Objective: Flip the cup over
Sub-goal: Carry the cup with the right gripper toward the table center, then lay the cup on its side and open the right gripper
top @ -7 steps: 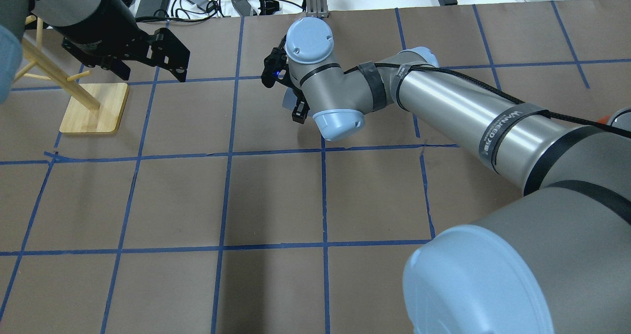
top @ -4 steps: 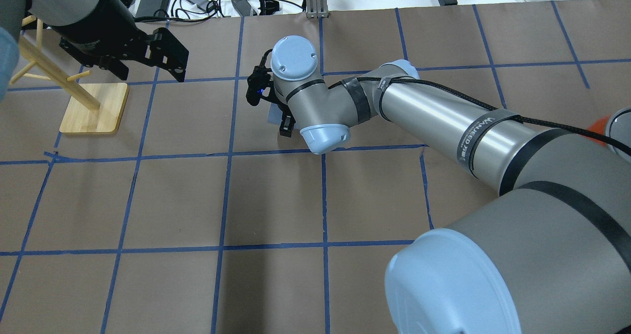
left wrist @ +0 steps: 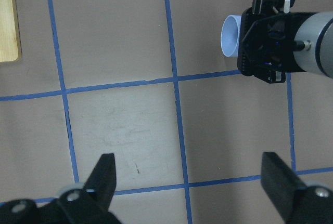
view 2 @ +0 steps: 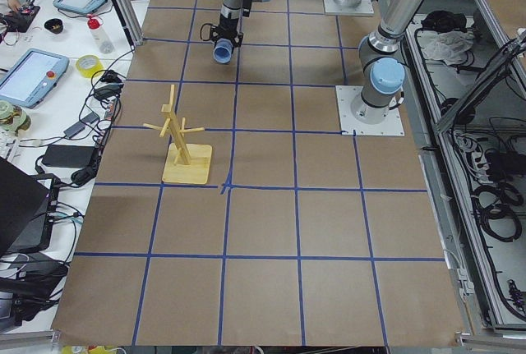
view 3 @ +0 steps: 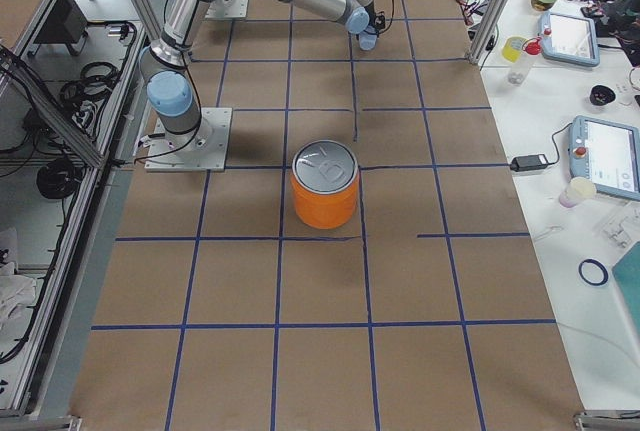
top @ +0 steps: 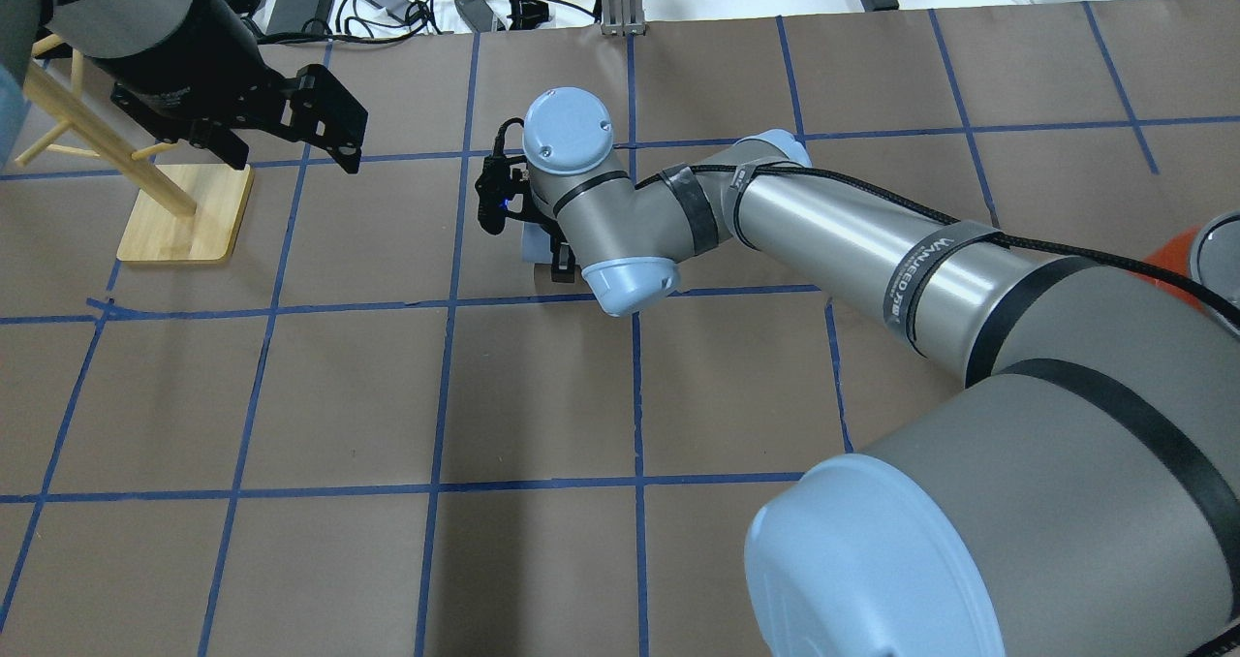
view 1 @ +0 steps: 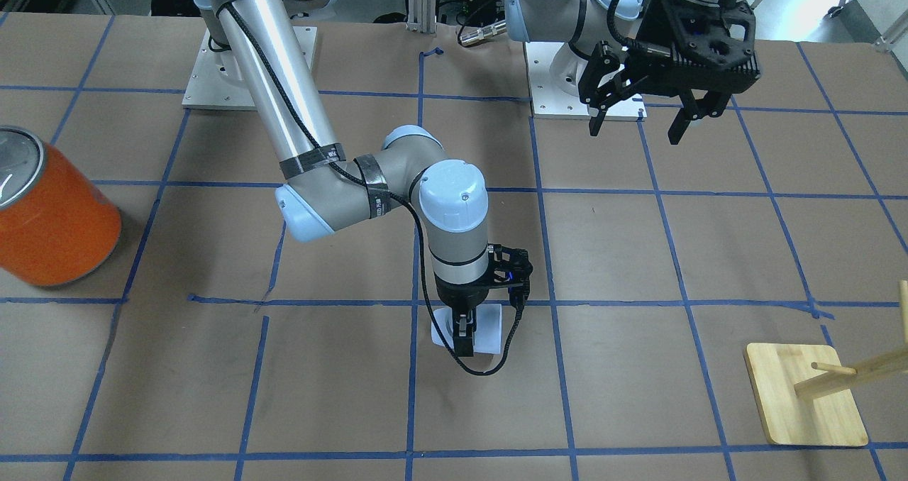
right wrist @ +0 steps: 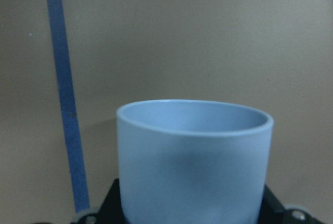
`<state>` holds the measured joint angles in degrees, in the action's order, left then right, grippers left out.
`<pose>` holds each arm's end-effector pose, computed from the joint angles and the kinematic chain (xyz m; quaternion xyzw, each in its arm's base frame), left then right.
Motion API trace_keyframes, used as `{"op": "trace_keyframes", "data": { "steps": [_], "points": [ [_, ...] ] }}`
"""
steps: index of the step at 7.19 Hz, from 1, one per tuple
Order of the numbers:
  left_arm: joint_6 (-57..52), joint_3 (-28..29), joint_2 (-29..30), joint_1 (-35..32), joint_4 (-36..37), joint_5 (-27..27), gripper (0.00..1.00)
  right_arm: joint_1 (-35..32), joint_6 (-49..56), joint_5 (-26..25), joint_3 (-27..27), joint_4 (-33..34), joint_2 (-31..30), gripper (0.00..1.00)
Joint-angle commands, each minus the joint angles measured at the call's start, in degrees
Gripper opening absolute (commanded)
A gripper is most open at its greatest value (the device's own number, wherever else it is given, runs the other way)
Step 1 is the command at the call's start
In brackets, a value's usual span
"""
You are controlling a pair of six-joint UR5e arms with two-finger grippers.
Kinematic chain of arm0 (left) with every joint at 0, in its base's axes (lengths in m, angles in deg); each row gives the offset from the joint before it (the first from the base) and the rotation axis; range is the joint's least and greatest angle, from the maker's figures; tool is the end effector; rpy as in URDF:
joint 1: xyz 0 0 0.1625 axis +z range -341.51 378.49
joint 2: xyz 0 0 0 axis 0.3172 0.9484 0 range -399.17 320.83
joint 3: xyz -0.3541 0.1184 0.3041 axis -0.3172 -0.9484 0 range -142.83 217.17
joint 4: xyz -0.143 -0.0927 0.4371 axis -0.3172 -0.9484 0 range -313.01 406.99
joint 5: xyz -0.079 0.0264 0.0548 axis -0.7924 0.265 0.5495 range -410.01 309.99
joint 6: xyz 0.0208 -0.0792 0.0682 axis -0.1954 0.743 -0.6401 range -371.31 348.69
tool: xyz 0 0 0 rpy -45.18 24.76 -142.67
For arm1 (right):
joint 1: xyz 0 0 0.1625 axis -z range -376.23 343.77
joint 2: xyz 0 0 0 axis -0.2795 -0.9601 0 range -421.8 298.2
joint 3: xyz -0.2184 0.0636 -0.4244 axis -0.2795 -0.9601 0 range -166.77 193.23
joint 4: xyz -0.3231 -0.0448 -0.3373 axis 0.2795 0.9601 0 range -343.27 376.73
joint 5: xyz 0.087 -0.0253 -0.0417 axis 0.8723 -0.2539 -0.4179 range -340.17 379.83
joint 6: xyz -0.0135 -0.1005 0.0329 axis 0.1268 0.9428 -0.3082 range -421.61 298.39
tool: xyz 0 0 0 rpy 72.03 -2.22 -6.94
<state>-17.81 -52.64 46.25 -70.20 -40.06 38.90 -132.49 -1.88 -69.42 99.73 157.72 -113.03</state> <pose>-0.1234 -0.5258 0.5877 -0.0459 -0.9966 0.0678 0.0049 0.4719 -0.6523 0.2025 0.6761 -0.7239 0.1328 0.0332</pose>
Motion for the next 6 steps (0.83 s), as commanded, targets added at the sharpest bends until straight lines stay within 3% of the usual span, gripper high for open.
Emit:
{"op": "trace_keyframes", "data": {
  "steps": [1,4,6],
  "points": [
    [0.00,0.16,-0.08,0.01,-0.57,-0.14,1.00,0.07,0.56,-0.04,0.08,0.25,-0.02,1.00],
    [0.00,-0.01,-0.25,0.01,-1.36,-0.23,1.00,0.16,-0.14,-1.27,0.08,-0.10,-2.11,1.00],
    [0.61,0.86,-0.25,1.84,-5.81,-0.49,1.00,1.73,-11.06,-6.33,0.52,-0.45,-5.28,1.00]
  ]
}}
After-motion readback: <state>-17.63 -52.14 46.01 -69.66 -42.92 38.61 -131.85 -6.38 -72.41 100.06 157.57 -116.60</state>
